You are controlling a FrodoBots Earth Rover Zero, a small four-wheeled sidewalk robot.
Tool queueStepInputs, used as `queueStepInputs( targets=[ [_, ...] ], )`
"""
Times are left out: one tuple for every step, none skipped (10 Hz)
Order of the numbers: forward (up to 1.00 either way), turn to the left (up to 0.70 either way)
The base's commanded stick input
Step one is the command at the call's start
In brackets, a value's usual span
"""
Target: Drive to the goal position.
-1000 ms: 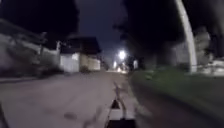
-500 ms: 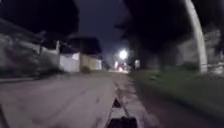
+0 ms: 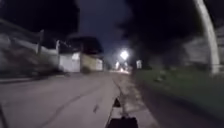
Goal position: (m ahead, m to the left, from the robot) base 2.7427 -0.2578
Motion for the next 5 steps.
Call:
queueStepInputs(
  targets=[
    [0.7,0.0],
    [0.7,0.0],
    [0.7,0.0],
    [0.7,0.0],
    [0.7,-0.35]
  ],
)
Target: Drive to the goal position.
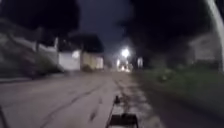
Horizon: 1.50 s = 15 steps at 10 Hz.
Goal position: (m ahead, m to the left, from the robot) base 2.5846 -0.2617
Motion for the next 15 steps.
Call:
queueStepInputs(
  targets=[
    [0.7,-0.35],
    [0.7,-0.26],
    [0.7,-0.16],
    [0.7,-0.07],
    [0.7,0.0],
    [0.7,0.0],
    [0.7,0.0],
    [0.7,0.0],
    [0.7,0.0],
    [0.7,0.0],
    [0.7,0.0],
    [0.7,0.0],
    [0.7,0.0],
    [0.7,0.0],
    [0.7,0.0]
  ],
)
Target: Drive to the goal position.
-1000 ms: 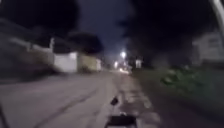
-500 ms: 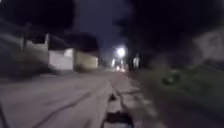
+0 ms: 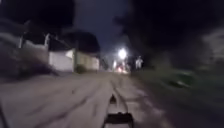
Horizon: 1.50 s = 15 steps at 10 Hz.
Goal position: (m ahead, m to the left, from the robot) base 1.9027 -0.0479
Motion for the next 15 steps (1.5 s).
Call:
queueStepInputs(
  targets=[
    [0.7,0.0],
    [0.7,0.0],
    [0.7,0.0],
    [0.7,0.0],
    [0.7,0.0],
    [0.7,0.0],
    [0.7,0.0],
    [0.7,0.0],
    [0.7,0.0],
    [0.7,0.0],
    [0.68,0.0],
    [0.54,0.0],
    [0.4,0.0],
    [0.26,0.0],
    [0.12,0.0]
  ],
)
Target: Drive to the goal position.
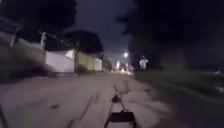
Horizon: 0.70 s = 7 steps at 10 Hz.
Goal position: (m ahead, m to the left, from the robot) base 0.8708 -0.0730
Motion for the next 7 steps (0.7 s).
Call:
queueStepInputs(
  targets=[
    [0.45,-0.23],
    [0.7,-0.35],
    [0.7,-0.35],
    [0.7,-0.35],
    [0.7,-0.06],
    [0.7,0.0],
    [0.7,0.0]
  ],
)
